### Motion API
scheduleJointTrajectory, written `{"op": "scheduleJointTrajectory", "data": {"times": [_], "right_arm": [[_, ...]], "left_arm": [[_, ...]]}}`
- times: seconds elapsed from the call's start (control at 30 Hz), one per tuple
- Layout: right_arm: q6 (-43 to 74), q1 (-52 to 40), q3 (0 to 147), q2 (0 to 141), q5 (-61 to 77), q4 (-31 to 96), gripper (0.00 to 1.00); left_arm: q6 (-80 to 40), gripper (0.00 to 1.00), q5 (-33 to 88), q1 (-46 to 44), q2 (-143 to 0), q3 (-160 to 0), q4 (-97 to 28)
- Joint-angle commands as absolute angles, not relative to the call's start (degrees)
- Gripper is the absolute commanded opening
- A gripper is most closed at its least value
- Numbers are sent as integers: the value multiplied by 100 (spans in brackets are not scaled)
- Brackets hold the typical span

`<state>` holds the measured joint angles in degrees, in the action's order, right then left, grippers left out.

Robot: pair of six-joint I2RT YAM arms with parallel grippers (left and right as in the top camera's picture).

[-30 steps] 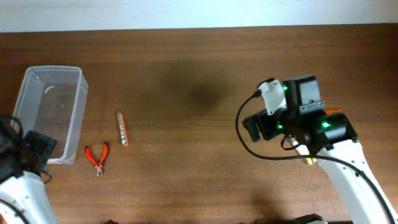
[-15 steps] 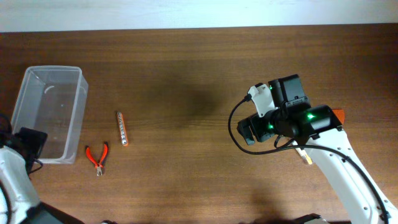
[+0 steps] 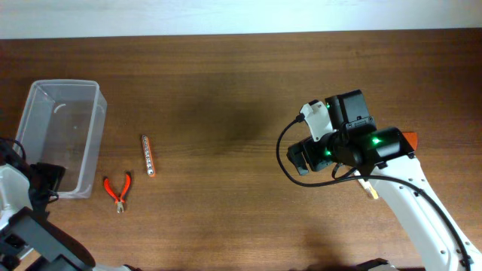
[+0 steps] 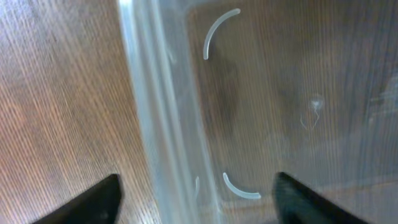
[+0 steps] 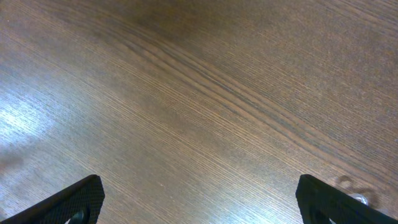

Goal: Pack container
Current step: 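Move the left gripper to the clear container's edge and grasp it, then drag the clear container with the left gripper to table center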

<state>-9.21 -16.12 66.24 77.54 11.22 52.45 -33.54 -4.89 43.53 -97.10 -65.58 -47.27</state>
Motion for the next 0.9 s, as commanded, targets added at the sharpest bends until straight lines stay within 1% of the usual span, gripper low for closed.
{"op": "scheduleJointTrajectory", "data": {"times": [0.0,0.1,0.13,0.3,0.87], "right_arm": [[-963,-1664,6783,7756,1046,5236,99],[-963,-1664,6783,7756,1046,5236,99],[-963,-1664,6783,7756,1046,5238,99],[-963,-1664,6783,7756,1046,5277,99],[-963,-1664,6783,7756,1046,5321,99]], "left_arm": [[-3387,65,-471,4379,-9784,-6639,-4646],[-3387,51,-471,4379,-9786,-6639,-4589],[-3387,49,-471,4379,-9786,-6639,-4580],[-3389,47,-473,4377,-9795,-6637,-4560],[-3387,48,-469,4377,-10221,-6637,-4477]]}}
